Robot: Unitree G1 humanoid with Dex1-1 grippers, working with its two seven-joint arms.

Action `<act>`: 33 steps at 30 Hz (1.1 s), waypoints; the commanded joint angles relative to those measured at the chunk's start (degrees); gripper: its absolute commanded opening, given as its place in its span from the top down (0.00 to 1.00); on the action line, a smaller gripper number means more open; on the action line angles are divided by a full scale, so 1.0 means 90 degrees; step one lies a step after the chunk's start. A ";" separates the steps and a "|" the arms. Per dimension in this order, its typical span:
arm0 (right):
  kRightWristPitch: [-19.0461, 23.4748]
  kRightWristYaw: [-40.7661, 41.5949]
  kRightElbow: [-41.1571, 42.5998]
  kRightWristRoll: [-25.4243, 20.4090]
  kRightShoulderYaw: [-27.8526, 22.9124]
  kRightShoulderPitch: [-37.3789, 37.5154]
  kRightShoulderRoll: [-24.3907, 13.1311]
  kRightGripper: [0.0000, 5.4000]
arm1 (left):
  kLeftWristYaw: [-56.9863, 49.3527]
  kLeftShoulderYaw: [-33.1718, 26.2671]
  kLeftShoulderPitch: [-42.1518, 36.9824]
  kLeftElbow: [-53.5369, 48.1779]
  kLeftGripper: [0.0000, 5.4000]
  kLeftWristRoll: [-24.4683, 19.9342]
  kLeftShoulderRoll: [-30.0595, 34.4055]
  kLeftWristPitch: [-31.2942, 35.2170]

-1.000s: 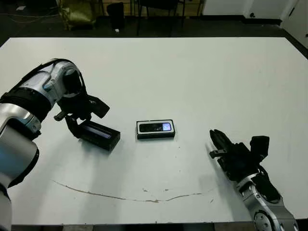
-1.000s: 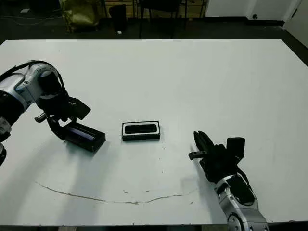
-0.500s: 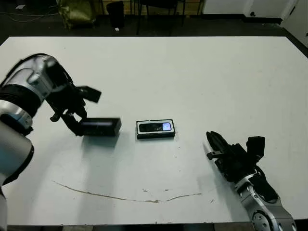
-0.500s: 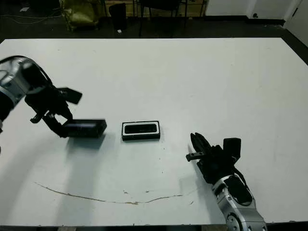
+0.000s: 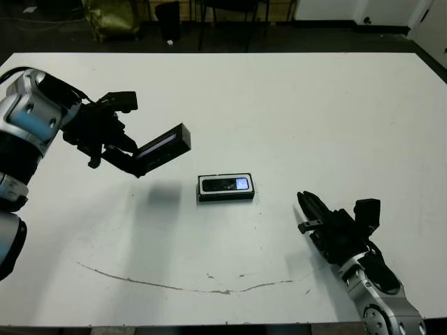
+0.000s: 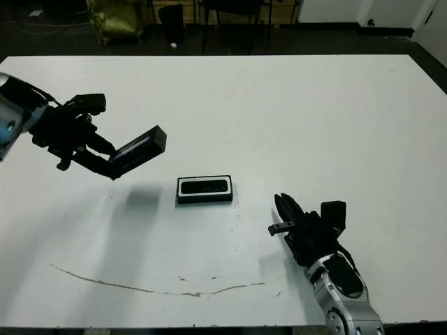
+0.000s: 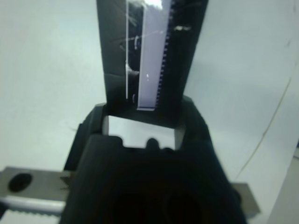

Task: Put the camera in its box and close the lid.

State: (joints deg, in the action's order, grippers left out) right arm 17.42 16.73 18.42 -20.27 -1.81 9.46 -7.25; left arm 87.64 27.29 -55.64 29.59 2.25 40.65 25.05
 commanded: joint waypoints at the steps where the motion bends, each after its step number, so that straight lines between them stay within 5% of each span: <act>1: -0.0006 -0.0027 -0.0025 -0.0022 -0.0032 0.0072 0.0025 1.00 | -0.0298 -0.0055 0.0361 -0.0928 0.67 0.0193 0.0147 0.0386; 10: 0.0092 -0.0563 0.0490 -0.0225 -0.0083 0.0297 0.0511 1.00 | -0.0858 0.0389 0.0637 -0.3047 0.67 0.0437 0.0164 0.2474; 21: -0.0019 -0.0885 0.1387 -0.0627 -0.0261 0.0283 0.0771 1.00 | -0.0827 0.0947 0.0250 -0.2742 0.67 0.0374 -0.0199 0.2501; 25: 0.0628 -0.1534 0.2119 -0.0646 -0.0280 0.0115 0.0706 1.00 | -0.0688 0.1102 0.0102 -0.2533 0.67 0.0358 -0.0296 0.2622; 33: 0.0277 -0.1186 0.1783 -0.0743 -0.0176 0.0056 0.0704 1.00 | -0.0482 0.1168 -0.0212 -0.1831 0.67 0.0346 -0.0530 0.2339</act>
State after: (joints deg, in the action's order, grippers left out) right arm 19.78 6.15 35.04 -26.94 -3.44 9.45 -0.64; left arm 82.98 37.09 -56.92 11.68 5.25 36.27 46.90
